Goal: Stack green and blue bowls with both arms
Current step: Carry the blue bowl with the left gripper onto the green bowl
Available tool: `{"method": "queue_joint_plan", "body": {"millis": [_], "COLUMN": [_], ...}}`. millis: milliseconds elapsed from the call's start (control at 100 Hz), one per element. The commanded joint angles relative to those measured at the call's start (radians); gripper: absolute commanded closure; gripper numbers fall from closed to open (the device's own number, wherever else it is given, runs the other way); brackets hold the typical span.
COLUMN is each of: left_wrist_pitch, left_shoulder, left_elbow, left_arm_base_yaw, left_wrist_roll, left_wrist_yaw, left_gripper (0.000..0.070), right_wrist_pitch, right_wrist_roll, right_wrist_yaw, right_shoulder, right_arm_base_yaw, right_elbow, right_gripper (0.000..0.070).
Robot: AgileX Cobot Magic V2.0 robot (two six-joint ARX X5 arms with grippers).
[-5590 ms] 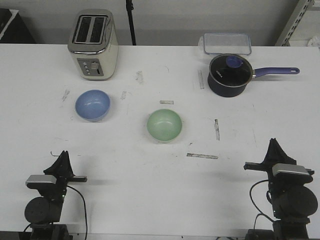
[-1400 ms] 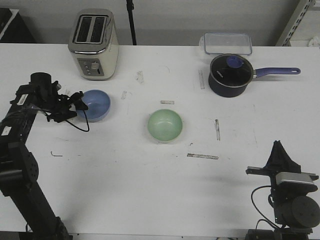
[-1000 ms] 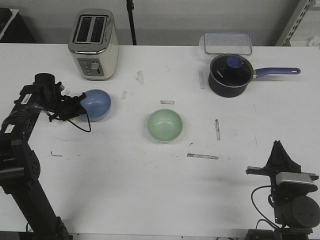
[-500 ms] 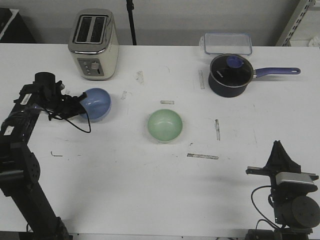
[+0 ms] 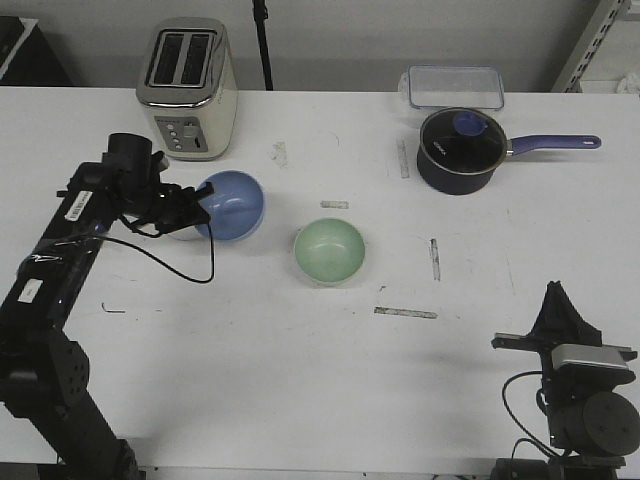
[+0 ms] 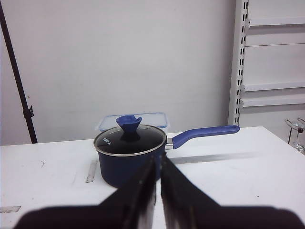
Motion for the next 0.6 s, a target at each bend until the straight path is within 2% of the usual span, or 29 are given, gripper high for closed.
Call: {"method": "queue_joint_plan", "body": {"millis": [0,180,330,590], "left_wrist_pitch": [0.005,0.028,0.051,0.08], "left_shoulder": [-0.011,-0.013,-0.013,0.019], "left_elbow": [0.036,0.045,0.045,0.045], "left_arm_base_yaw": [-0.044,-0.166,-0.251,-0.337], "left_wrist_roll": [-0.06,-0.098,-0.118,-0.125], "left_wrist_yaw": [0.023,0.091,0.088,0.029], "left_gripper": [0.0699,0.0697,0.0697,0.0697], "right_wrist_pitch": [0.01,0.01,0.01,0.01], "right_wrist_roll": [0.013,0.013,0.013,0.013], "right_wrist_yaw": [0.0,0.0,0.0,0.0], "right_shoulder": [-0.002,-0.002,-0.002,-0.002], "right_arm_base_yaw": [0.001,0.001,0.001,0.001], "right_elbow": [0.002,0.002,0.002,0.002], "right_gripper": [0.0694,0.0693,0.0694,0.0693]}}
